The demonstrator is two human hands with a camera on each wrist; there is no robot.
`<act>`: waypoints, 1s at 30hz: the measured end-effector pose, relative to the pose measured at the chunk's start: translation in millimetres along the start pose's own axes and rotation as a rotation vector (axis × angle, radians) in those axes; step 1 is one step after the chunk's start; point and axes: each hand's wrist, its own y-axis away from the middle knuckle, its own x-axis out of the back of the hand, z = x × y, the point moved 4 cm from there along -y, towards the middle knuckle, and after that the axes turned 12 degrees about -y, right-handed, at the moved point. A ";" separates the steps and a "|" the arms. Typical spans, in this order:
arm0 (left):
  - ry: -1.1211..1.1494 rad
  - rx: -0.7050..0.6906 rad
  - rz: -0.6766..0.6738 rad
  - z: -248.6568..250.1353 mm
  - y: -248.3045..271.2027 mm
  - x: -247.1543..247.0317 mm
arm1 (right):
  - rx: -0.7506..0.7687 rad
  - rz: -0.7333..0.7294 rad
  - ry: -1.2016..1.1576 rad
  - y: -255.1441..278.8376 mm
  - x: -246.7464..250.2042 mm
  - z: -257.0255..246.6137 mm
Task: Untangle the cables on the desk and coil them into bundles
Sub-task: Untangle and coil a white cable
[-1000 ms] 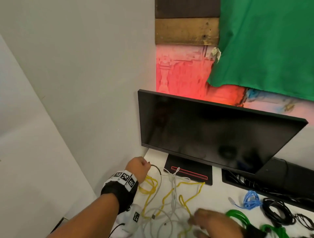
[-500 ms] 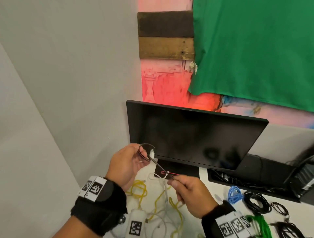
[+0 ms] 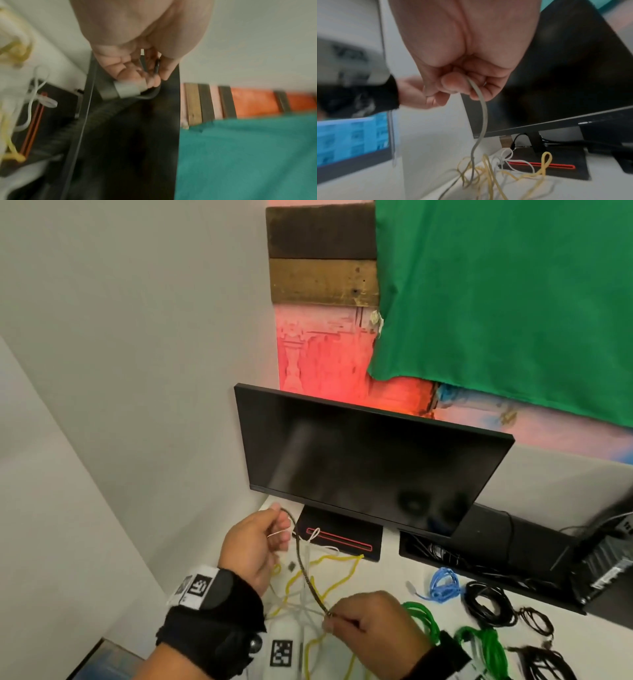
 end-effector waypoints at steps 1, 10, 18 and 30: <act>0.126 0.056 -0.012 -0.2 2.7 -0.3 | -0.006 -0.055 0.043 1.2 -6.2 4.8; -0.021 0.057 -0.190 8.8 18.4 42.0 | -0.342 0.548 -0.607 8.1 21.9 64.8; -0.673 -0.358 -0.348 -13.4 36.0 28.3 | 0.014 0.152 -0.070 -9.4 -30.7 -30.9; -0.583 -0.234 -0.528 -18.1 42.8 16.0 | 0.077 0.279 -0.205 -22.0 -9.3 -49.3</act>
